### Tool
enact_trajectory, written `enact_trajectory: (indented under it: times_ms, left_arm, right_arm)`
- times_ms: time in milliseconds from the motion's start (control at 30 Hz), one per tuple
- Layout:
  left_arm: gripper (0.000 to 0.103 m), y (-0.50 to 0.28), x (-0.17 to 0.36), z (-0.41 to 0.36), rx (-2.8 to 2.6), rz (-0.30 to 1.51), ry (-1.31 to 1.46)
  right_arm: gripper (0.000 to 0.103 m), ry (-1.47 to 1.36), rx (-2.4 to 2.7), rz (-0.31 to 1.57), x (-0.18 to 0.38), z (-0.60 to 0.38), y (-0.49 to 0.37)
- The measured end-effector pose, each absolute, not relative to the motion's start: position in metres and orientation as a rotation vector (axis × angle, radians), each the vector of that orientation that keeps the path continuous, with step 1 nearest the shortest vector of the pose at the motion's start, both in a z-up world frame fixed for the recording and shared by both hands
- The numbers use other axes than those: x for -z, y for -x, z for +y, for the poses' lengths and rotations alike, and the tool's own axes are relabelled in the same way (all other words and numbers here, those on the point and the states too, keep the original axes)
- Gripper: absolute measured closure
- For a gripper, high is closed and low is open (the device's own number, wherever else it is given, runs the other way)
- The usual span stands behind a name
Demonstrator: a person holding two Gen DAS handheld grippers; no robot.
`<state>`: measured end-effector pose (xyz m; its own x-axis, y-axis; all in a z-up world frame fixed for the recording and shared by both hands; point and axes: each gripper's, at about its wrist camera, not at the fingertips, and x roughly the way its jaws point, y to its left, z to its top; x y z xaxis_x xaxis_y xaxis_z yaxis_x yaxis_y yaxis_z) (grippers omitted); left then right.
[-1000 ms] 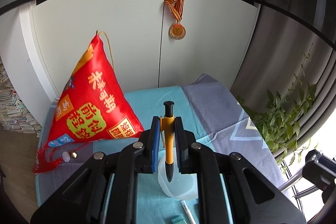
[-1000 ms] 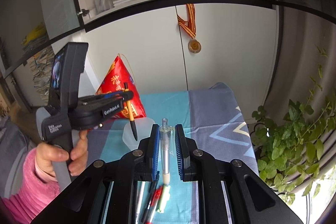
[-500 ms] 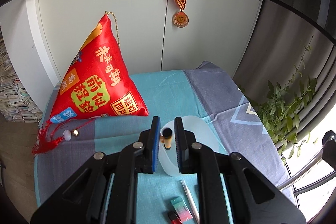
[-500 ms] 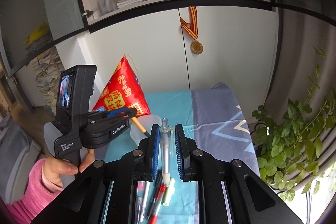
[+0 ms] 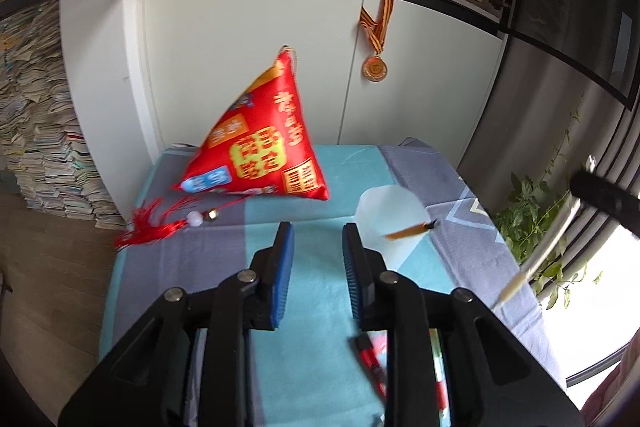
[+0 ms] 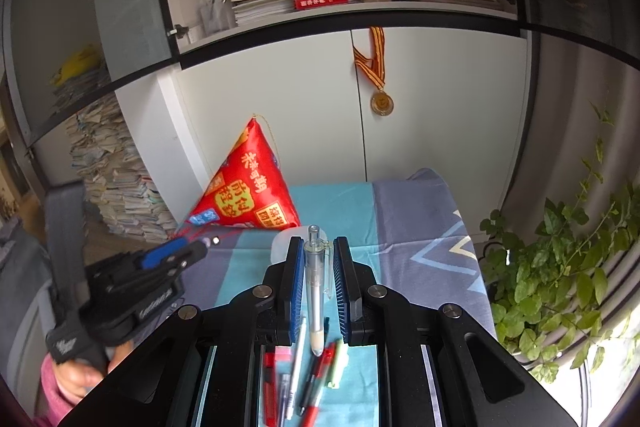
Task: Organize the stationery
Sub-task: 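Open the left tool to drop the yellow pencil in the cup, then drop the clear pen into the cup with the right tool while the left tool reaches the green-grip pen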
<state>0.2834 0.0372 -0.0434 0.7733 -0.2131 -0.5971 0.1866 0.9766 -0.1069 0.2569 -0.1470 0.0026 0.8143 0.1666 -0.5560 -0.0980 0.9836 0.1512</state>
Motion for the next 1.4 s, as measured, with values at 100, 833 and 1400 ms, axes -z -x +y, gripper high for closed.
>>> enact_trajectory:
  times_ms: [100,833,1400]
  left_arm:
    - [0.080,-0.267,0.050,0.052,0.190,0.647,0.043]
    - [0.079,-0.253,0.093,0.098,0.166,0.686,0.069]
    - [0.079,-0.267,0.110,0.094,0.171,0.728,0.077]
  right_arm:
    - [0.088,-0.107,-0.145,0.595,-0.007,-0.137,-0.258]
    - [0.088,-0.093,-0.070,0.573,0.007,-0.088,-0.349]
    - [0.088,-0.059,-0.073,0.711,0.061,-0.085,-0.354]
